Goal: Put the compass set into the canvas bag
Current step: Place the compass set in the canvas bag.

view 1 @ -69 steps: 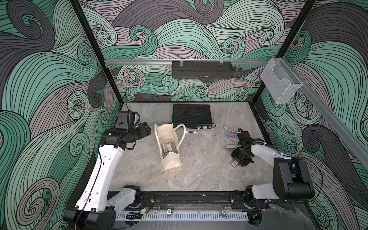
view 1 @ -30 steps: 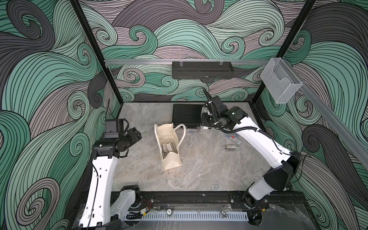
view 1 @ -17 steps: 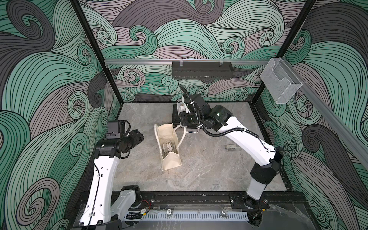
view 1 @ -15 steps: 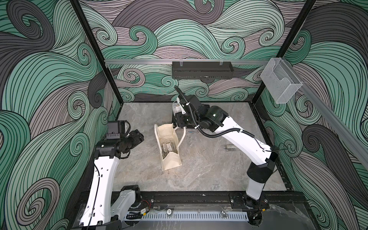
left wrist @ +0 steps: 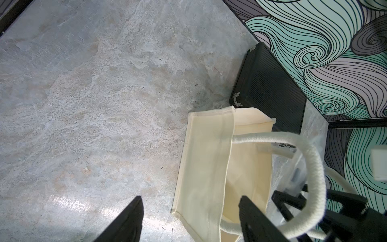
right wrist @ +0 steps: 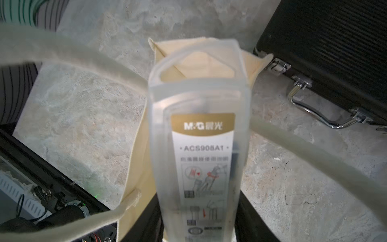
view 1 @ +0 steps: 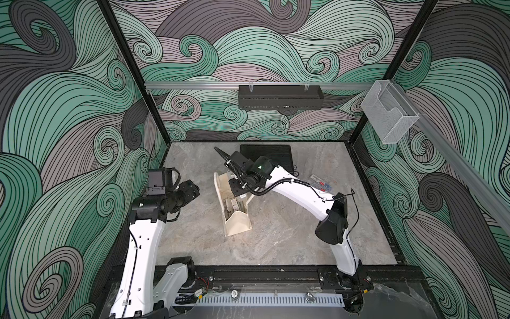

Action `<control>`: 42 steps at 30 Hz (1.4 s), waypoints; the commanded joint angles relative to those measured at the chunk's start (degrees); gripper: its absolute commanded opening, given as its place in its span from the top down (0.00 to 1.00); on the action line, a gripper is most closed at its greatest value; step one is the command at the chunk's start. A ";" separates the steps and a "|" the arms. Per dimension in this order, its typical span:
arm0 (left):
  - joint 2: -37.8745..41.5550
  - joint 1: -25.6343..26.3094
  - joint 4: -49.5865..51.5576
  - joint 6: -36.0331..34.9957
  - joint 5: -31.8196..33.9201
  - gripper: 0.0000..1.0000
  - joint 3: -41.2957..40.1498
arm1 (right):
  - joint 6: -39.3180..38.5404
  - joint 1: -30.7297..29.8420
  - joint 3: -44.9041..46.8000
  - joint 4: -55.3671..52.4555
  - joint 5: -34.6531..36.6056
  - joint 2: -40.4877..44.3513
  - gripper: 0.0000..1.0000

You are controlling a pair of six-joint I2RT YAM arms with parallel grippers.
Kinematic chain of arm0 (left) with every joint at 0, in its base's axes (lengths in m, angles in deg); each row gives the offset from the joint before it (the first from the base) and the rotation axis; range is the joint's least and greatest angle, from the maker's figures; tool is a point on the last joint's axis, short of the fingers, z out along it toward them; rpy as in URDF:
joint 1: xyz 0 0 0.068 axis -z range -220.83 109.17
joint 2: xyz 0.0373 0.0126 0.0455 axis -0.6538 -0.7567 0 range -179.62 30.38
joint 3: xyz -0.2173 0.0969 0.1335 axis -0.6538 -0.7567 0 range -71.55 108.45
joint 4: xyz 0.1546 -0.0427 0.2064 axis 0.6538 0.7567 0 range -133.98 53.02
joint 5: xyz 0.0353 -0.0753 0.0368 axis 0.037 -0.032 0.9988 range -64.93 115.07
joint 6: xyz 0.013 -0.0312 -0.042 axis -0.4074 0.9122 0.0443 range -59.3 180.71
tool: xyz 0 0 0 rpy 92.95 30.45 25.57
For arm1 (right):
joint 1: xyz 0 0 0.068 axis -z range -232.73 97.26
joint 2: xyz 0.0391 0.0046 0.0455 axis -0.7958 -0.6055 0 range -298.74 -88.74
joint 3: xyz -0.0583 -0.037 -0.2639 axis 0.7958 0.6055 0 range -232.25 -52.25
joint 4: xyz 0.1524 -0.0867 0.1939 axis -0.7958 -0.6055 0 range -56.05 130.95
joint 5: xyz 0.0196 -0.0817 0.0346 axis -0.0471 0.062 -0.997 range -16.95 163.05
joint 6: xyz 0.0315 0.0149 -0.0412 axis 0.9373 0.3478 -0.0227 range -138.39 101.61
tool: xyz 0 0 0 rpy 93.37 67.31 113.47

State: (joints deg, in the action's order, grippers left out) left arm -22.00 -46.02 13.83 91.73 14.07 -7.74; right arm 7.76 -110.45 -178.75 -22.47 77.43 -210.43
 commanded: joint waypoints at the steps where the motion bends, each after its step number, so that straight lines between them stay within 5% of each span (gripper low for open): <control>1: 1.05 -0.43 -0.23 -0.71 -0.60 0.27 -0.61 | 1.76 -0.72 -0.47 -1.21 -2.65 -0.98 0.51; 20: 1.76 -0.43 -1.11 -0.70 -0.54 0.27 -3.08 | 7.16 -1.12 -7.74 -9.16 -3.50 -14.19 0.45; 42: 2.84 -0.43 0.48 -0.21 -2.69 0.27 0.55 | 1.25 -3.38 -11.00 -8.52 8.04 -1.95 0.25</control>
State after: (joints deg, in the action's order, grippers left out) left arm -19.64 -46.02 13.45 91.77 12.87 -9.75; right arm 10.78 -113.95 -189.06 -29.61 80.69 -216.41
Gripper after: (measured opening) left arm 0.735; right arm 0.753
